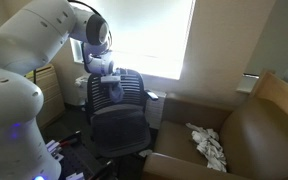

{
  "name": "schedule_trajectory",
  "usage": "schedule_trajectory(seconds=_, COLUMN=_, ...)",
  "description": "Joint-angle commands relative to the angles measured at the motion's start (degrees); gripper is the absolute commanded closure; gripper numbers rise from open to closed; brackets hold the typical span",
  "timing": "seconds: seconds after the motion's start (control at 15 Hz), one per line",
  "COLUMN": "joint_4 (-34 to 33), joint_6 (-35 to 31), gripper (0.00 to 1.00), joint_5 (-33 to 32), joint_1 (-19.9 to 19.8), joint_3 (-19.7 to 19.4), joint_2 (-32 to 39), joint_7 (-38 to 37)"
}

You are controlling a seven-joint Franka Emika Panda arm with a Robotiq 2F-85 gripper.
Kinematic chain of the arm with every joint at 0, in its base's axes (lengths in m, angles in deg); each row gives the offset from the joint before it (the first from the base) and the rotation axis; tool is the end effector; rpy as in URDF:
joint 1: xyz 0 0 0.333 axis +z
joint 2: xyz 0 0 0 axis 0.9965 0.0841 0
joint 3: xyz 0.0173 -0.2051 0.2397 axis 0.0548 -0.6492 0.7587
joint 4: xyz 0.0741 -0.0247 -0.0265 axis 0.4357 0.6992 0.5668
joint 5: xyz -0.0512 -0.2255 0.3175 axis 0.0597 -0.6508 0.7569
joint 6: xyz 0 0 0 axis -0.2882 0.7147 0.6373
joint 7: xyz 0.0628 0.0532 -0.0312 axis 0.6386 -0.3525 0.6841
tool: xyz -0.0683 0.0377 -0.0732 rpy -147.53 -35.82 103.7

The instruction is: Move the blue cloth to the right

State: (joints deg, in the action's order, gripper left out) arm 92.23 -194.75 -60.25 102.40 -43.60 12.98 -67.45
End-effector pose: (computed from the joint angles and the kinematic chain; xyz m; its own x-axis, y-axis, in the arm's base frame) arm 0.5872 0.3771 0.1140 0.5362 0.8089 0.2412 0.8323 -0.5543 0.0089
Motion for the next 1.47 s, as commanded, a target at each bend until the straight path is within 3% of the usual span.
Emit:
schedule_trajectory(seconds=0.0, joint_4=-0.38, joint_6=-0.15, gripper=0.79, joint_5=1.21, joint_1=0.29, joint_3=-0.58, joint_2=0.2, joint_7=2.15)
schedule_trajectory(seconds=0.2, joint_4=0.18, joint_6=-3.42, gripper=1.0, joint_5=-0.87, joint_1=3.92, joint_3=-5.36, joint_2=-1.53, joint_7=-2.26)
schedule_trajectory(seconds=0.47, joint_4=2.51, joint_6=-12.42, gripper=1.0, joint_5=-3.58, joint_1=11.13, joint_3=-14.41, joint_2=-6.85, joint_7=-10.88)
schedule_trajectory(seconds=0.8, joint_4=4.25, joint_6=-17.61, gripper=0.99, joint_5=-5.9, joint_1=21.84, joint_3=-27.39, joint_2=-14.95, joint_7=-21.16)
schedule_trajectory(seconds=1.07, joint_4=4.2, joint_6=-18.64, gripper=0.99, joint_5=-8.88, joint_1=31.87, joint_3=-41.11, joint_2=-18.28, joint_7=-31.87)
schedule_trajectory(seconds=1.4, joint_4=5.76, joint_6=-17.79, gripper=0.99, joint_5=-8.82, joint_1=37.43, joint_3=-51.45, joint_2=-18.59, joint_7=-39.6)
